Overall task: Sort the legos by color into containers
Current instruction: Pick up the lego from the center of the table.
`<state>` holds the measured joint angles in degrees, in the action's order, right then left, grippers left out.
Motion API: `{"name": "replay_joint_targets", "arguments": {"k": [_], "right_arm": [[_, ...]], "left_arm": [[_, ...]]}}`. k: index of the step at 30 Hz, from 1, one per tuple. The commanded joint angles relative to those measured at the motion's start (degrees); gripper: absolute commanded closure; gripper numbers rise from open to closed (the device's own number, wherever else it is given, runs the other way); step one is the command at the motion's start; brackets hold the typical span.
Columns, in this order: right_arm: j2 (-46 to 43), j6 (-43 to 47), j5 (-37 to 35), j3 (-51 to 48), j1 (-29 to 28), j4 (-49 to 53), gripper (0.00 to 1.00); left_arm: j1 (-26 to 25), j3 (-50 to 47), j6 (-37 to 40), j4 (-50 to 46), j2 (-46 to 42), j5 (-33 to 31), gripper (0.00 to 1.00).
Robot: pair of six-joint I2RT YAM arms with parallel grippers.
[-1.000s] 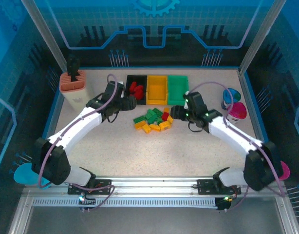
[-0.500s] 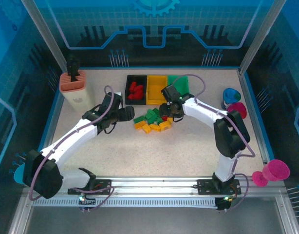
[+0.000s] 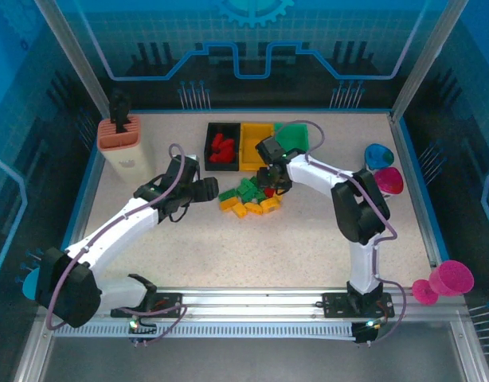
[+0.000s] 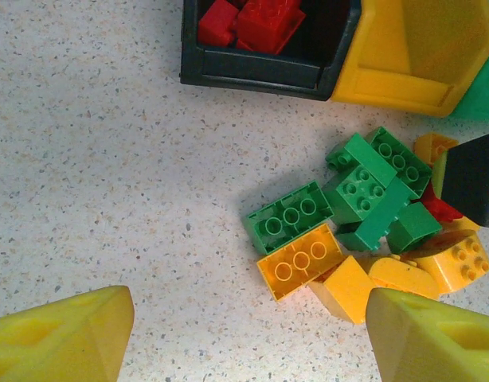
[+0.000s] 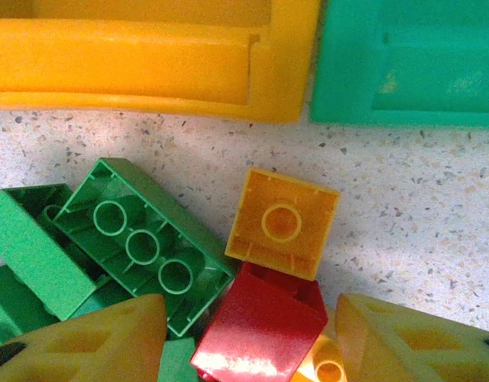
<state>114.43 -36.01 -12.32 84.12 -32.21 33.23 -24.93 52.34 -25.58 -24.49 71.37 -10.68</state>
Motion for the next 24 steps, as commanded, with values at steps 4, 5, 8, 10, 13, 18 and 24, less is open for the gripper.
{"name": "replay_joint_targets", "arguments": {"k": [4,5,8,10,13,18,24], "right_arm": [[1.3,-0.2,-1.5,-0.5,0.0,1.5,0.41],[1.1,-0.3,-1.5,-1.1,-0.1,1.2,0.41],[1.0,-0.2,-1.1,-2.4,-0.1,0.6,0.41],[1.6,0.2,-0.8,-2.5,-0.1,0.5,0.41],[2.9,0.6,-0.1,-1.9,0.2,0.8,0.41],[1.9,0.3,-0.3,-2.4,0.2,0.5,0.46],[0.8,0.3,-0.4,-3.5,0.1,0.5,0.56]], "left_arm": [[-0.2,-0.8,-0.4,0.9,-0.9,-0.1,0.22],[-0.2,-0.8,-0.4,0.9,-0.7,-0.1,0.22],[-0.2,-0.9,-0.6,1.3,-0.3,0.1,0.22],[-0.2,-0.9,-0.6,1.3,-0.1,0.2,0.22],[-0.2,-0.8,-0.6,1.2,-0.2,0.2,0.23],[-0.2,-1.3,-0.6,1.0,-0.8,-0.3,0.22],[-0.2,-1.3,-0.5,0.9,-0.9,-0.6,0.22]]}}
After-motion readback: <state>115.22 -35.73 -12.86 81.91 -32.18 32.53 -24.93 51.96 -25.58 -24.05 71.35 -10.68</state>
